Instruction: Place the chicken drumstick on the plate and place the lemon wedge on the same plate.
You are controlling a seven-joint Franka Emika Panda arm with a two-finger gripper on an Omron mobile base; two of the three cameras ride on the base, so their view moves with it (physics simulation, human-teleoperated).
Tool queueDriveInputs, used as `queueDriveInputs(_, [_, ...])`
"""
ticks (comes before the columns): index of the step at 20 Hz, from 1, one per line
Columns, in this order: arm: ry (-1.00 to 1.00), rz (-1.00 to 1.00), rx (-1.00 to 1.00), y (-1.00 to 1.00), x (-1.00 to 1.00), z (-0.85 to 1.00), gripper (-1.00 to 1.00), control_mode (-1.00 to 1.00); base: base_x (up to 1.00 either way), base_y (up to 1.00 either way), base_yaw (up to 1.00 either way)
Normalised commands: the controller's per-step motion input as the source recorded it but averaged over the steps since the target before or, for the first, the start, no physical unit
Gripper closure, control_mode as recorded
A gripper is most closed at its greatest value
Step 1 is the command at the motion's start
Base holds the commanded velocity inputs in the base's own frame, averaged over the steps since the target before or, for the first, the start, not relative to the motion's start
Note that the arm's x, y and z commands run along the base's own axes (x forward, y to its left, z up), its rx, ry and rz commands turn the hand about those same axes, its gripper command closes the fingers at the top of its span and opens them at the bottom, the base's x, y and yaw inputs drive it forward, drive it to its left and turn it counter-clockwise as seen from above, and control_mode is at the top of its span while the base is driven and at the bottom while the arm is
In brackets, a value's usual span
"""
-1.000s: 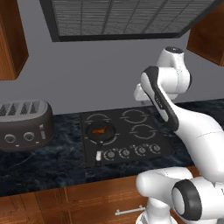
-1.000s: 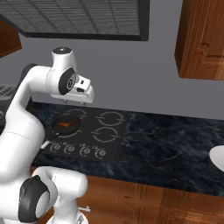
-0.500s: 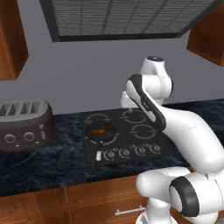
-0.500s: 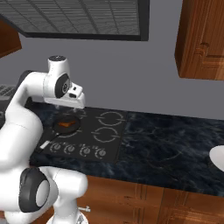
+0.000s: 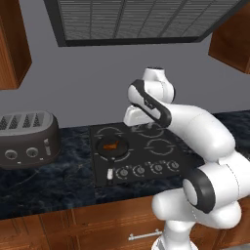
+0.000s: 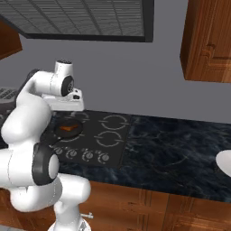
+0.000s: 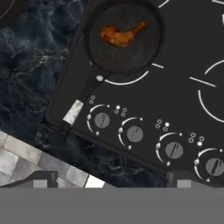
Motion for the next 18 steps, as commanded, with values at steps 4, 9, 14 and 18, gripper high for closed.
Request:
queueDriveInputs(4, [0.13,0.34,0.0,0.49,0.09,0.0,-1.0,-1.0,0.0,0.0,0.0])
queueDriveInputs(9, [0.02,0.25,-0.03,0.27,0.13,-0.18,-1.0,-1.0,0.0,0.0,0.0])
queueDriveInputs(14, [-0.07,0.26,-0.01,0.03,0.13,-0.37,-1.0,-1.0,0.0,0.0,0.0])
queueDriveInputs(18, [-0.09,0.28,0.0,0.0,0.26,-0.51,-1.0,-1.0,0.0,0.0,0.0])
